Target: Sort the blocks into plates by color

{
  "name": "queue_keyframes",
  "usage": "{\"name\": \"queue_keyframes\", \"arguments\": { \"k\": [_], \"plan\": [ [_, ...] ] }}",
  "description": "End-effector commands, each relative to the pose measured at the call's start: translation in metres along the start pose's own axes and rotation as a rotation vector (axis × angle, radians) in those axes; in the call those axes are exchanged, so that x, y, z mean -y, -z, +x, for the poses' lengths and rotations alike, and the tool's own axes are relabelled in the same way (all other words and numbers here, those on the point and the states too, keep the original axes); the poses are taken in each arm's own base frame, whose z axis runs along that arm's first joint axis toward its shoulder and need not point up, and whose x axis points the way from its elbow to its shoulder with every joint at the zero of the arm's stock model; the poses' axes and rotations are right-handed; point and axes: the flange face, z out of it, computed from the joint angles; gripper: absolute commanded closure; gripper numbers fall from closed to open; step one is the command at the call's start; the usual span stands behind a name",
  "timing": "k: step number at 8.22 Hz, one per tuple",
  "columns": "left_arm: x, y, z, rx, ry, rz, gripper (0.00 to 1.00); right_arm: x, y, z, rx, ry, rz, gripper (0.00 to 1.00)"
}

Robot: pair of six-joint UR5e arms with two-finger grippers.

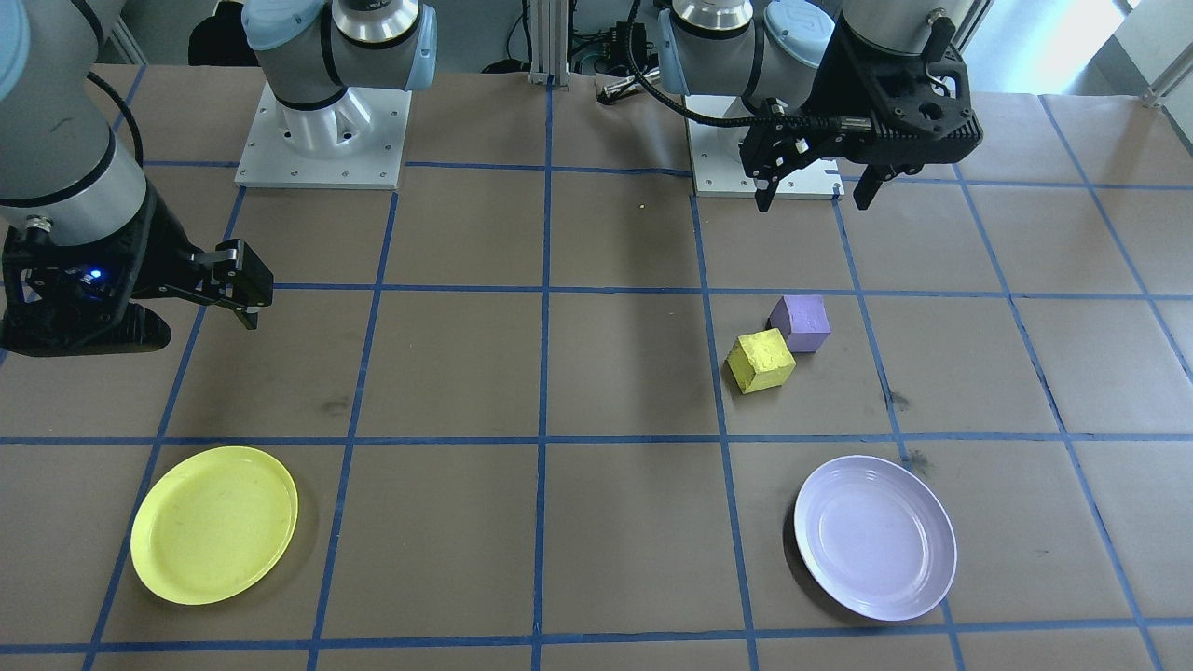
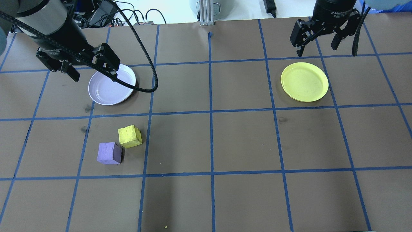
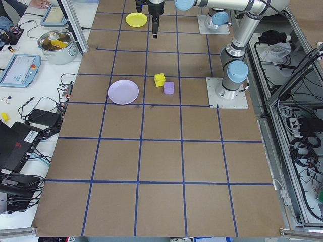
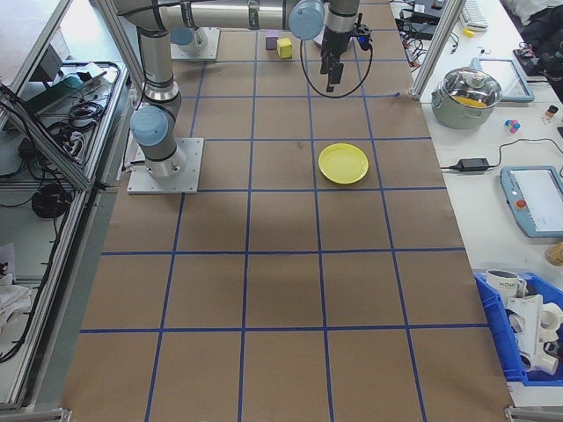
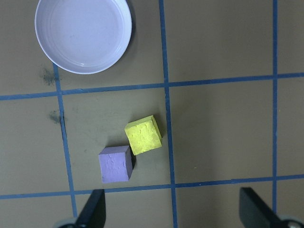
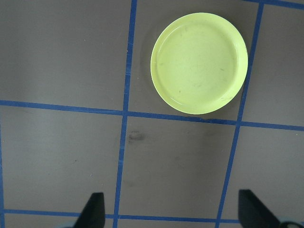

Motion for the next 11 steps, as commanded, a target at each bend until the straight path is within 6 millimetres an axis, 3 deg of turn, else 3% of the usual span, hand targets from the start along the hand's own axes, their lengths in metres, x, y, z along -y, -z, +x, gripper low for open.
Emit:
{"name": "queue_keyframes", "arguments": {
  "k": [1, 4, 5, 7, 11],
  "plan": [
    [-0.006, -0.06, -0.038, -0.002, -0.013, -0.107, 0.0, 0.001, -0.001, 0.0, 0.0, 0.0, 0.0, 0.0],
    [-0.022, -0.115, -0.096, -0.007, -0.014, -0.163, 0.0, 0.002, -0.001, 0.001, -0.004, 0.004, 0.006, 0.0],
    [-0.03, -0.155, -0.106, -0.026, 0.017, -0.215, 0.0, 0.002, 0.0, 0.001, -0.008, 0.002, 0.008, 0.0],
    [-0.042, -0.212, -0.11, -0.004, 0.095, -0.162, 0.0, 0.002, -0.001, 0.0, -0.003, 0.002, 0.006, 0.0],
    [-0.034, -0.275, -0.116, -0.029, 0.134, -0.247, 0.0, 0.001, -0.001, 0.0, -0.001, 0.001, 0.005, 0.0]
  ]
}}
